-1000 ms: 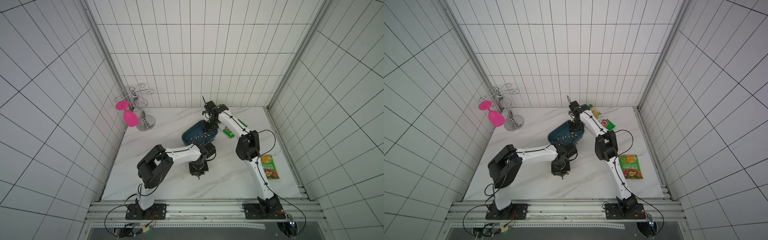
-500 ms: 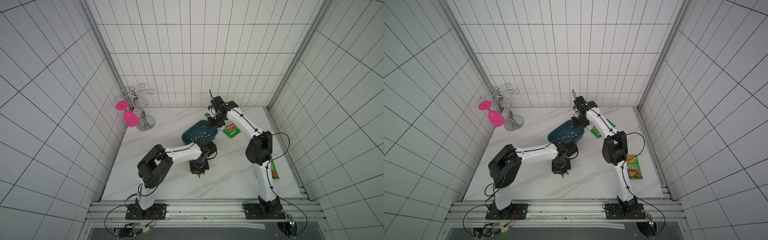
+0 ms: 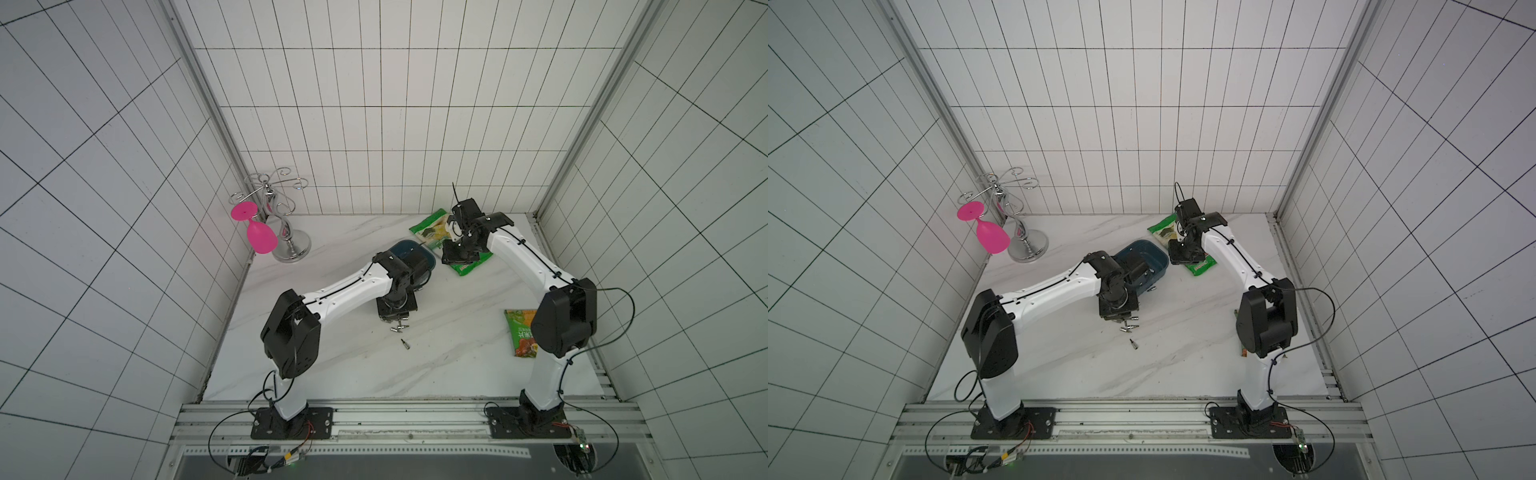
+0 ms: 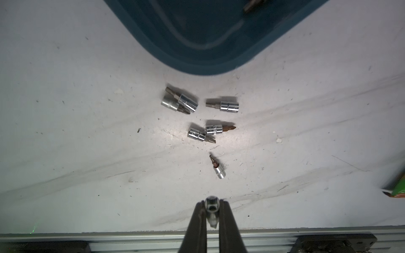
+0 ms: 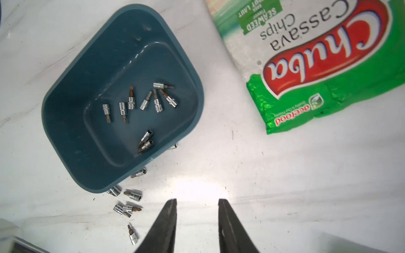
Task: Put the bit on the desktop into the storage box
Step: Pick up the screwdriver bit from the center of the board, then place the screwdriver bit in the storage box.
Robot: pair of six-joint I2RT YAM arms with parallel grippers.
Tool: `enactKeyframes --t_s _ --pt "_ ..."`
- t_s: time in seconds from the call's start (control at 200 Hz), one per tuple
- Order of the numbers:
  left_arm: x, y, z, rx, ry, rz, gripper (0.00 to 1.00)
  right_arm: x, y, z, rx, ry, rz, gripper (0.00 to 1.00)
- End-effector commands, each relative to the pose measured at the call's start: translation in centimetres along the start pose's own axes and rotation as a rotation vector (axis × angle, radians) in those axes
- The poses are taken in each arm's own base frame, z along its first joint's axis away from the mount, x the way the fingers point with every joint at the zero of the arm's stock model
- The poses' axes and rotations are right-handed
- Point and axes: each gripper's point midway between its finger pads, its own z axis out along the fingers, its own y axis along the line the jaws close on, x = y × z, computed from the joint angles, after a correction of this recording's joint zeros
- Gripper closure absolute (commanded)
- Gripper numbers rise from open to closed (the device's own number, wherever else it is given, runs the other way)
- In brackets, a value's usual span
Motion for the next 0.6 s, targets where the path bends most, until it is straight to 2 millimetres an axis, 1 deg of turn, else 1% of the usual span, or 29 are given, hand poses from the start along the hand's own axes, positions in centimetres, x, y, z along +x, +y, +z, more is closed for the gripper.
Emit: enactKeyframes --t_s 0.0,0.045,0.115,0.255,0.275,0.295,0.355,0.425,0.525,0.595 --pt "-2.8 0.8 -2.5 0.012 -0.057 0.016 1.00 0.8 -0.9 -1.1 0.008 -0.039 0.035 0.64" --pt "-4.1 0.9 -2.8 0.015 -0.064 0.012 1.00 1.7 -0.9 -1.1 -0.006 -0.030 0.035 0.64" --pt "-6.3 1.1 -3.0 0.020 -0.079 0.002 1.00 3.3 -0.2 -1.0 -0.055 -0.029 0.025 0.63" --pt "-10.2 0.8 -1.8 0.045 -0.080 -0.009 1.00 6.6 0.4 -0.7 -0.105 -0.048 -0.010 0.59" --pt "-10.7 0.8 -1.6 0.045 -0.081 -0.009 1.00 7.4 0.5 -0.7 -0.110 -0.039 -0.013 0.59" --pt "-11.2 0.7 -1.3 0.044 -0.082 -0.008 1.00 7.3 0.9 -0.7 -0.119 -0.062 -0.023 0.58" --pt "-12.6 0.5 -0.2 0.044 -0.085 -0.008 1.00 8.5 1.6 -0.4 -0.119 -0.079 -0.058 0.57" --pt "-14.0 0.4 1.4 0.045 -0.077 -0.012 1.00 9.6 2.5 0.1 -0.114 -0.090 -0.098 0.55" --pt "-15.4 0.2 3.4 0.044 -0.066 -0.015 1.00 10.8 3.6 1.4 -0.119 -0.086 -0.134 0.53" --pt "-16.2 0.1 4.4 0.044 -0.061 -0.018 1.00 11.5 4.4 2.2 -0.111 -0.086 -0.168 0.52"
